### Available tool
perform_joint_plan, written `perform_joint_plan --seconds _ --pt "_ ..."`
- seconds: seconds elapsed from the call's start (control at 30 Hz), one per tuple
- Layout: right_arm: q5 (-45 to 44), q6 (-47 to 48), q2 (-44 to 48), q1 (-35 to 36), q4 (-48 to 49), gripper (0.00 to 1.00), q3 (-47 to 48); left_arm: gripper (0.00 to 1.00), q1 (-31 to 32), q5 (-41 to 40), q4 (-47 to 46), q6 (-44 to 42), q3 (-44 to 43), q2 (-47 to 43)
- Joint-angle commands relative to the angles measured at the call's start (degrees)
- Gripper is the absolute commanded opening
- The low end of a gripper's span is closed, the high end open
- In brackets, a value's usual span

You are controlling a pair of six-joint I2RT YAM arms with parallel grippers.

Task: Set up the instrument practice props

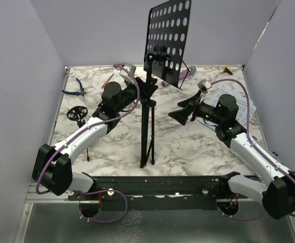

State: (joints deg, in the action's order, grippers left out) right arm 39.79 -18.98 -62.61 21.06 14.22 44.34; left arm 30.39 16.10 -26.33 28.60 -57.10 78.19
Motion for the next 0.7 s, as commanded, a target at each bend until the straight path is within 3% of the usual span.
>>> perform_joint_plan --seconds 0.0,0.33,0.5,0.67 --pt "-3.4 -0.6 2.8 0.4 10.0 1.00 -4.7 0.00 0.7 3.1 -11.6 -5.9 -6.3 -5.3" --pt "1.8 0.2 1.2 0.4 12.9 1.00 -6.7 0.00 1.6 0.9 -11.8 -8.1 -4.2 -7.9" --pt "6.4 -5.9 -3.6 1.1 21.2 1.00 -8.2 0.00 1.7 -0.1 -13.4 -6.2 -2.4 -8.5" --pt "5.7 -10.0 -9.4 5.6 29.9 0.99 -9.6 0.00 1.8 -0.8 -16.6 -3.8 -0.3 -9.1"
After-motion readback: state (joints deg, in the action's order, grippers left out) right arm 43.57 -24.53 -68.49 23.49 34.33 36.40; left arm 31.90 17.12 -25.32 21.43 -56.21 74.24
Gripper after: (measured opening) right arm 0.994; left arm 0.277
